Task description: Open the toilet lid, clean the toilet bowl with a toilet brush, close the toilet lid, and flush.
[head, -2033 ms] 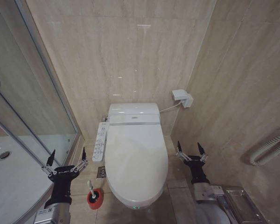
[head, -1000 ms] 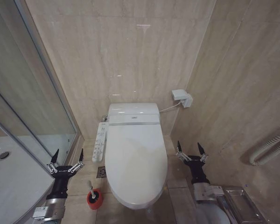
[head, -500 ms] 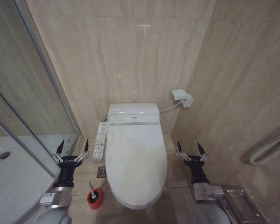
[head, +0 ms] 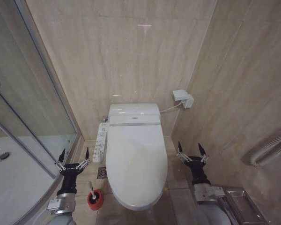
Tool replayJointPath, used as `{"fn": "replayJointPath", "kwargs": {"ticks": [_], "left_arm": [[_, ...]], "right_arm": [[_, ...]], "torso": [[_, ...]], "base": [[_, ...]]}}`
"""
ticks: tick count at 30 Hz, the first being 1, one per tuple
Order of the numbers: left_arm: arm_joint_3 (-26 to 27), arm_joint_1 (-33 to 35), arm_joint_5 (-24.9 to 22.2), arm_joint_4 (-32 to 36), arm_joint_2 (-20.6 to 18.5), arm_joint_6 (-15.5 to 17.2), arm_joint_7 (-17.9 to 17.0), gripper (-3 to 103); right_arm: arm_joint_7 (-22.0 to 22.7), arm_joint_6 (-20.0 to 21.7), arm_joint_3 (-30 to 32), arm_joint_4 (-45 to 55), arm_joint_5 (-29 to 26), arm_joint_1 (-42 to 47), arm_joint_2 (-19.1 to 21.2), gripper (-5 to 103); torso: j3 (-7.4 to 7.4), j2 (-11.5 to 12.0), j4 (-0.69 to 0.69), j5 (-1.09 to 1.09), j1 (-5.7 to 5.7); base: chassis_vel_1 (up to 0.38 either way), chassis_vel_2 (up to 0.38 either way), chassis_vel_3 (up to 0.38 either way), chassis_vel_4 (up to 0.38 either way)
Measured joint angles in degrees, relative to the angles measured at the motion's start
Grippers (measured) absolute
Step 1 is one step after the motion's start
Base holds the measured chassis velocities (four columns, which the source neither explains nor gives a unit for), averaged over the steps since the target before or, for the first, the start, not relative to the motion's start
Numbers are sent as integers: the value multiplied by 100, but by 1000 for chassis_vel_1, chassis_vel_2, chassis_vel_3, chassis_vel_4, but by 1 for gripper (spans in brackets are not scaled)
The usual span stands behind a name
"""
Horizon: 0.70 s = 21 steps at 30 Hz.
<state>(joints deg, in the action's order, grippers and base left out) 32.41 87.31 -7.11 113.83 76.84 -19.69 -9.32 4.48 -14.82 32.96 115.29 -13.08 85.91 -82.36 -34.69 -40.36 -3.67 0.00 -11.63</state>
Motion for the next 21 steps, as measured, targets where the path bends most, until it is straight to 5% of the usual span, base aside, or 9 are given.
{"fn": "replayJointPath", "kwargs": {"ticks": [21], "left_arm": [[-33,-67,38,-72,2,-108,39,100]], "right_arm": [[0,0,0,0,0,-4,0,100]], "torso": [[0,1,-1,1,0]], "base": [[-67,70,69,-84]]}}
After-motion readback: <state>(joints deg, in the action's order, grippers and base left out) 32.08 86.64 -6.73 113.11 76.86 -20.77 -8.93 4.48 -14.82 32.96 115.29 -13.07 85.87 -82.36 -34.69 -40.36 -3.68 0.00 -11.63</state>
